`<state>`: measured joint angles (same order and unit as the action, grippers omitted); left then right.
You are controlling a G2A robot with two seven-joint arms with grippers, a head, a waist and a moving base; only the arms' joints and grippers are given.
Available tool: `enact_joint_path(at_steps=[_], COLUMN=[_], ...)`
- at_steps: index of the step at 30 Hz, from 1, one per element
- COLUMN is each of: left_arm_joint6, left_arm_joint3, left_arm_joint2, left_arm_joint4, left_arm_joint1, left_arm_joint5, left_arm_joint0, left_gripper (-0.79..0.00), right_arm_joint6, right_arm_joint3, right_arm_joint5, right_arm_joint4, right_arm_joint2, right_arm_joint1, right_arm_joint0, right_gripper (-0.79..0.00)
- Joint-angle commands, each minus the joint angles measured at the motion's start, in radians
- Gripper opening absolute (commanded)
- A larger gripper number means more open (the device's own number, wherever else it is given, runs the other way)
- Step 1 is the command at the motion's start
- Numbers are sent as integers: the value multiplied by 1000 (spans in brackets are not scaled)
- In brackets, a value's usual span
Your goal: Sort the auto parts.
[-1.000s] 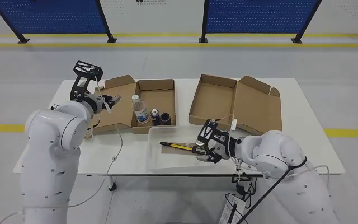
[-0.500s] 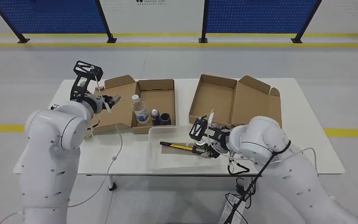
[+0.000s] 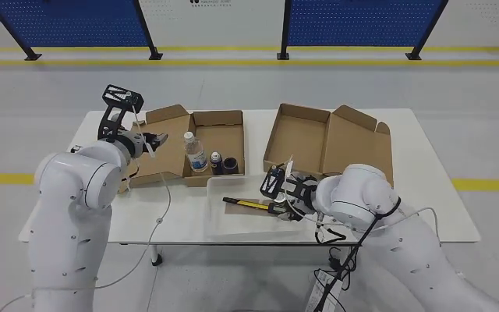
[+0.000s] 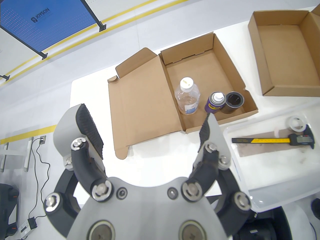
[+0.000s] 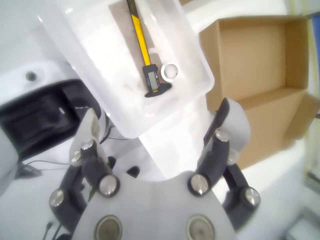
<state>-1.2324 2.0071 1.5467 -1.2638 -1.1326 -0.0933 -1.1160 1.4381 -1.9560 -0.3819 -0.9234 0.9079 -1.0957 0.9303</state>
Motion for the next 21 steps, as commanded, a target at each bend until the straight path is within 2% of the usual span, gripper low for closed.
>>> enact_joint_path(at_steps=[1, 6, 12, 16, 19, 21], left_arm_joint6=[0, 0, 0, 0, 0, 0], left_arm_joint3=[0, 0, 0, 0, 0, 0], left_arm_joint2=[0, 0, 0, 0, 0, 0], left_arm_joint4=[0, 0, 0, 0, 0, 0], left_arm_joint1=[0, 0, 0, 0, 0, 0], left_arm_joint5=[0, 0, 0, 0, 0, 0], left_arm_joint0=[0, 0, 0, 0, 0, 0], left_gripper=[0, 0, 0, 0, 0, 0], right_arm_joint6=[-6, 27, 98, 98, 98, 98], right_arm_joint3=[19, 95, 217, 316, 370, 397], right_arm_joint5=[3, 27, 98, 98, 101, 107], right_arm_joint4=[21, 80, 142, 195, 230, 246], right_arm_joint2=[-30, -122, -310, -417, -473, -505], right_arm_joint1=[-8, -40, -80, -101, -118, -129], right_arm_joint0=[-35, -154, -343, -436, -478, -493], right_gripper=[0, 0, 0, -249, -197, -209])
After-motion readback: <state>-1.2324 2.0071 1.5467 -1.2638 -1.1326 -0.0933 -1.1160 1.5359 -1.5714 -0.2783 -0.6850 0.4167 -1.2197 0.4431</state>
